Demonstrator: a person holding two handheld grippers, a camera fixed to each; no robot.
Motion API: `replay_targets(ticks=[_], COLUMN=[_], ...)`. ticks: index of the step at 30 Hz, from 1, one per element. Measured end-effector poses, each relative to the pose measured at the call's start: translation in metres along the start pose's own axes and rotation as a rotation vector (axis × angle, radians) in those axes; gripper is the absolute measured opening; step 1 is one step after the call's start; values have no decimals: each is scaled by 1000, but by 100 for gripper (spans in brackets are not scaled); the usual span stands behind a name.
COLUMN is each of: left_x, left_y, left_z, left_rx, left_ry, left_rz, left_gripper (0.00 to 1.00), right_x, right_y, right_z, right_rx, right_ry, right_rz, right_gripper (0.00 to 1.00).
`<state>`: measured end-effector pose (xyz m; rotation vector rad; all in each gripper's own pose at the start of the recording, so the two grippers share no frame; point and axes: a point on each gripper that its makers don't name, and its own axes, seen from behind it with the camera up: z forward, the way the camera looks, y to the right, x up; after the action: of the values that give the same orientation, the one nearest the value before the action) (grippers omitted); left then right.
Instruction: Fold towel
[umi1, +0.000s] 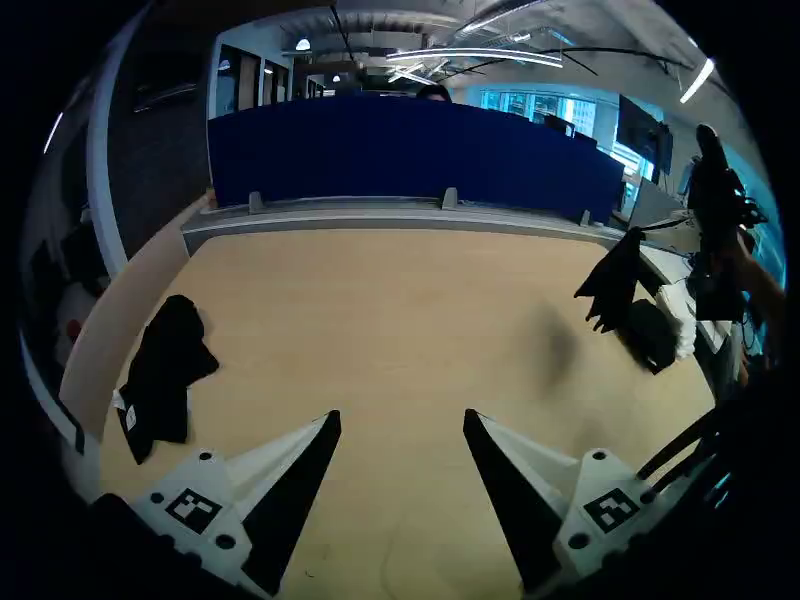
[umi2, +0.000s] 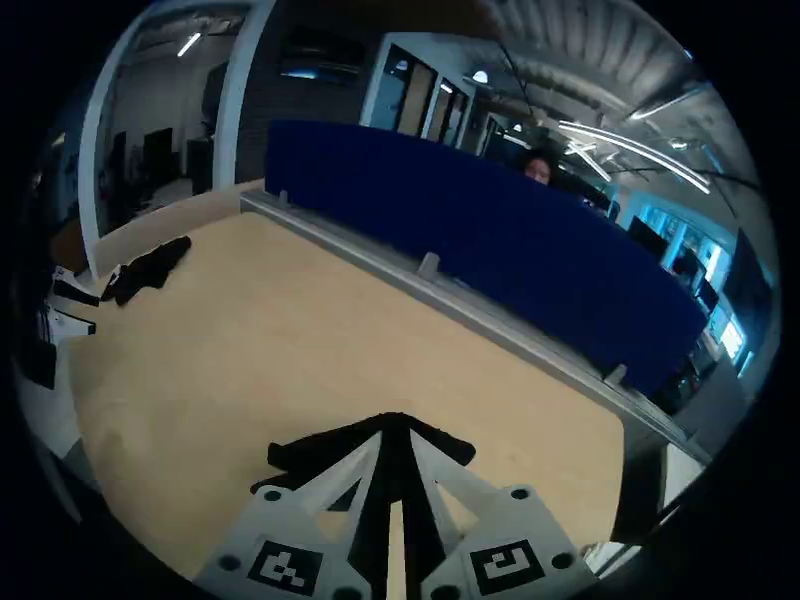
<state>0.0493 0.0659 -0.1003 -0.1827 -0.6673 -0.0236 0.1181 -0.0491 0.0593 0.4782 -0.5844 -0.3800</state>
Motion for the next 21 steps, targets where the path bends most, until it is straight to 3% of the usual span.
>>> replay_targets(ticks=[21], left_x=[5], left_y=[17], left_z=[12], left_rx=[-2], left_ry=[-20], left_rz=[29], left_gripper=[91], right_x=[-32], right_y=[110], right_z=[-21], right_rx=[-99], right_ry=[-37], right_rz=[45], right_gripper=[4])
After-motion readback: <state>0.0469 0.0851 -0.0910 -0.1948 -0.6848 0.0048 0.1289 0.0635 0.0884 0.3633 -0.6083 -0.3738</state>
